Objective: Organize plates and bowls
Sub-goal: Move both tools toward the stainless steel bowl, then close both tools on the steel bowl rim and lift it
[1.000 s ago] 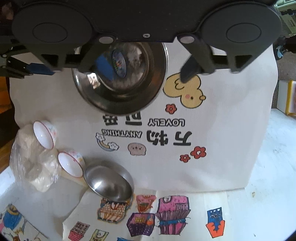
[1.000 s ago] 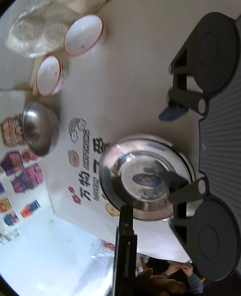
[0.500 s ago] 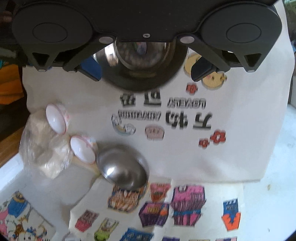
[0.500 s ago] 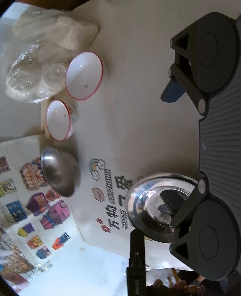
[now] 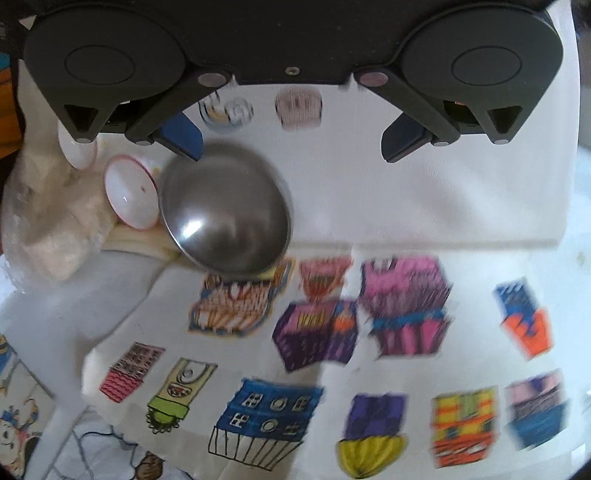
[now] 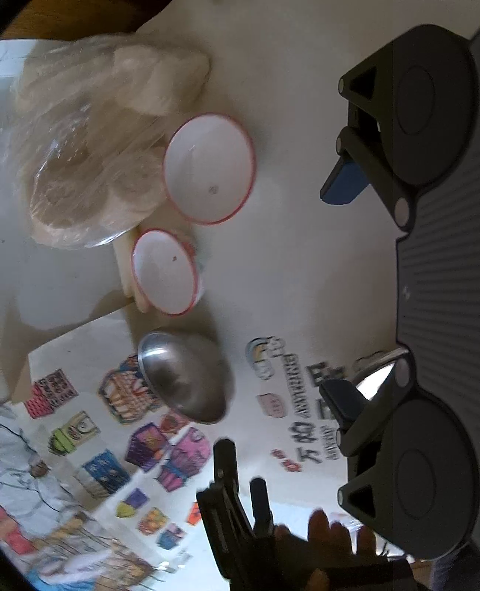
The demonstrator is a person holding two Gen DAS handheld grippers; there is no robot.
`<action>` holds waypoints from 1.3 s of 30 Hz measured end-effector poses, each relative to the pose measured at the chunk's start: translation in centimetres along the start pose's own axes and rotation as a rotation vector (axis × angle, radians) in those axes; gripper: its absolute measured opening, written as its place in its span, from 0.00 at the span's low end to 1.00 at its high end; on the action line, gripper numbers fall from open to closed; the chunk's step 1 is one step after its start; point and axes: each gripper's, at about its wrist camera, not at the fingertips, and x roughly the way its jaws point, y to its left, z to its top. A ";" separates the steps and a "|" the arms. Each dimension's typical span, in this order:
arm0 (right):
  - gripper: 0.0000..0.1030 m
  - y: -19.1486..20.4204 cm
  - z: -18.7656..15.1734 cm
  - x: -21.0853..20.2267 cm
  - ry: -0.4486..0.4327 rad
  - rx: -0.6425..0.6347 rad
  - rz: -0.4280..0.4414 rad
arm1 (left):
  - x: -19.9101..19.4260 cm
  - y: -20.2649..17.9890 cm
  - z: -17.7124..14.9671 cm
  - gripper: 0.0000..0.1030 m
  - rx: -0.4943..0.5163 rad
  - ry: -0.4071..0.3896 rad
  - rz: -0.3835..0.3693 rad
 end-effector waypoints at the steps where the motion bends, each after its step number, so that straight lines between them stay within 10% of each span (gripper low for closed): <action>1: 1.00 0.2 0.6 0.5 -0.005 0.012 0.007 | 0.5 -0.1 0.6 0.99 0.021 -0.001 0.005; 24: 0.73 3.3 6.8 7.9 -0.033 0.200 -0.002 | 8.1 -2.6 4.7 0.99 0.310 0.114 0.124; 32: 0.50 3.7 7.3 8.9 0.000 0.193 0.022 | 8.8 -4.6 4.7 0.74 0.321 0.121 0.102; 39: 0.31 3.6 7.8 9.5 0.036 0.185 0.080 | 9.5 -5.6 3.6 0.32 0.296 0.153 0.036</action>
